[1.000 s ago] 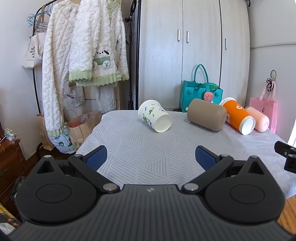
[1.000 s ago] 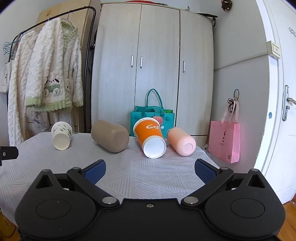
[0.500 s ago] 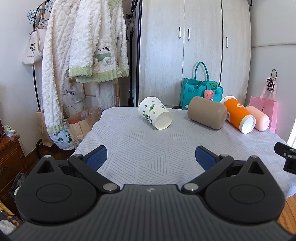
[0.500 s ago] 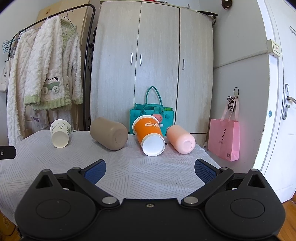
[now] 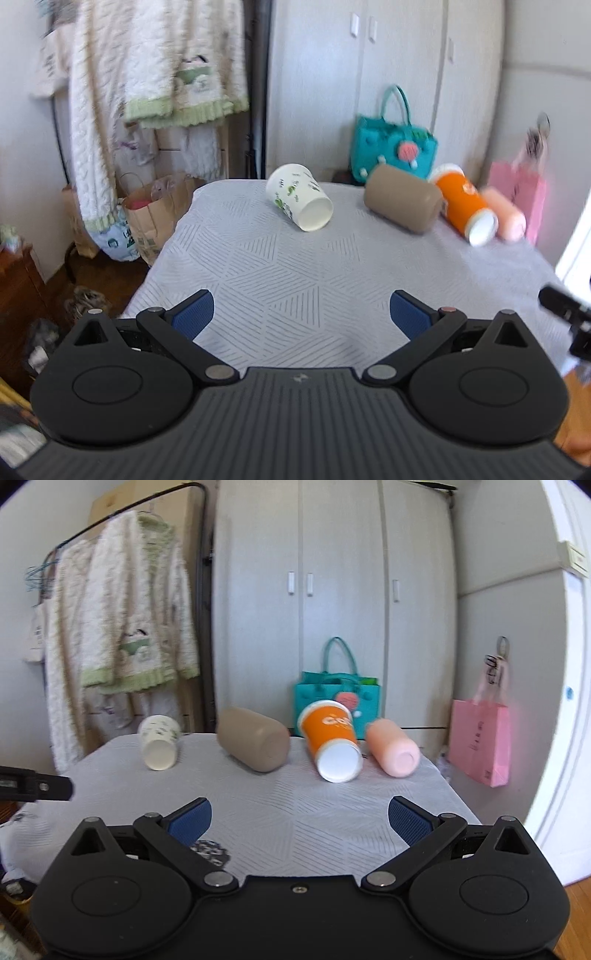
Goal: Flip cup upright
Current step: 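Move the right gripper to the white leaf-print paper cup and close on it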
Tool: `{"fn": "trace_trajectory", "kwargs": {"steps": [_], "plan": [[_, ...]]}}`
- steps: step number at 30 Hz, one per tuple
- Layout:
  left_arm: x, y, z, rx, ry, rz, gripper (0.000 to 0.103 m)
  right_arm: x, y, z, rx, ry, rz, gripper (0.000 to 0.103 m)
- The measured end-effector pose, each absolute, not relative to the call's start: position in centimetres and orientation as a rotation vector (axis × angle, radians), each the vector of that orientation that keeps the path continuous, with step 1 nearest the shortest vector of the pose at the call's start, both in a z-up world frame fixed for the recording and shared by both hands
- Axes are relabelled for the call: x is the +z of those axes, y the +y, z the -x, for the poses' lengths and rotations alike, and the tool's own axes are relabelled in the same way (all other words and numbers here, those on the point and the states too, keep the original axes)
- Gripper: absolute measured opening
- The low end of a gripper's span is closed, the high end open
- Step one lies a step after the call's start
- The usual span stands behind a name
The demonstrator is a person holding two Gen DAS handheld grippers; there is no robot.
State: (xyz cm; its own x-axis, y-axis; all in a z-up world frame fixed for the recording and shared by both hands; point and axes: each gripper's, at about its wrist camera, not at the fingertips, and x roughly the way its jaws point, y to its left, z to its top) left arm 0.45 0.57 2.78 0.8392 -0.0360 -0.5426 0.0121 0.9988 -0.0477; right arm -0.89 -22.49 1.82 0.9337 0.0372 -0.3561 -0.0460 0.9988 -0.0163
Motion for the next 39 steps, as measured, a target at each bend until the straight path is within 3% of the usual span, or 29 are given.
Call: {"fn": "trace_trajectory", "kwargs": {"steps": [22, 33, 39], "plan": [[10.5, 4.4, -5.0, -0.178, 0.573, -0.058, 0.103, 9.0, -17.5, -5.3, 0.674, 0.594, 0.139, 0.103], [6.3, 9.4, -12.4, -0.243, 0.637, 0.264, 0.103, 7.4, -12.5, -14.0, 0.787, 0.724, 0.194, 0.102], [4.7, 10.2, -15.8, -0.267, 0.642, 0.306, 0.103, 6.2, -10.7, -19.0, 0.776, 0.801, 0.206, 0.100]]}}
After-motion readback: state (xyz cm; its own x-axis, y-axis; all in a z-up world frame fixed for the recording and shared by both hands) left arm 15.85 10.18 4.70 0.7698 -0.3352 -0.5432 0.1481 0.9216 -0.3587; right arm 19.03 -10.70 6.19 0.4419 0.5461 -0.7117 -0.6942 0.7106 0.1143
